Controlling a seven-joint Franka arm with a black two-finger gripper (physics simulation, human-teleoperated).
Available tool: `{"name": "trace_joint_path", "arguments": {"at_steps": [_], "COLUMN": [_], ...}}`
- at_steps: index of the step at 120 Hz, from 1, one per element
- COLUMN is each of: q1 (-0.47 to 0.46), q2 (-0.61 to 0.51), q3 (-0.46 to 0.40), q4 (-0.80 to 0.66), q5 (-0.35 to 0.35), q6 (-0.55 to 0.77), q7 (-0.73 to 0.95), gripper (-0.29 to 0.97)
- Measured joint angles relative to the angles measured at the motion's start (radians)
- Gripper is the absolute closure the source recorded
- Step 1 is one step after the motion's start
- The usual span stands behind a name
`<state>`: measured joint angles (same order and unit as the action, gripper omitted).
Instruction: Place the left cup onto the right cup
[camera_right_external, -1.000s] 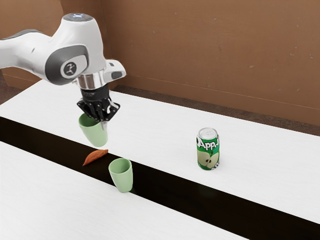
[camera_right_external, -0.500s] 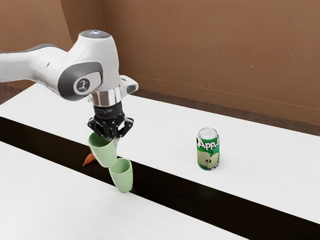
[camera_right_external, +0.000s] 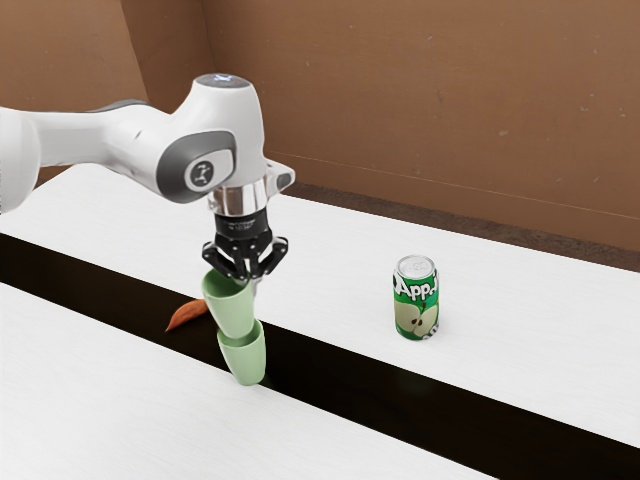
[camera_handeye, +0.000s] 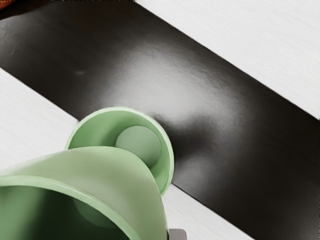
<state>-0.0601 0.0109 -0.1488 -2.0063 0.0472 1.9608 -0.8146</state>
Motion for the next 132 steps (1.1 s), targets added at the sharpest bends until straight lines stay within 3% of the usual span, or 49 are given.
{"name": "trace_joint_path", "arguments": {"at_steps": [99, 119, 132], "q1": [0.022, 0.023, 0.022], "q2": [0.07, 0.065, 0.037], "q3": [0.032, 0.032, 0.033], "q4": [0.015, 0.009, 0.008], "q5": [-0.049, -0.064, -0.066], "q6": [0.032, 0.042, 0.038], "q7": [-0.008, -0.007, -0.006], "gripper": [0.78, 0.41, 0.25]}}
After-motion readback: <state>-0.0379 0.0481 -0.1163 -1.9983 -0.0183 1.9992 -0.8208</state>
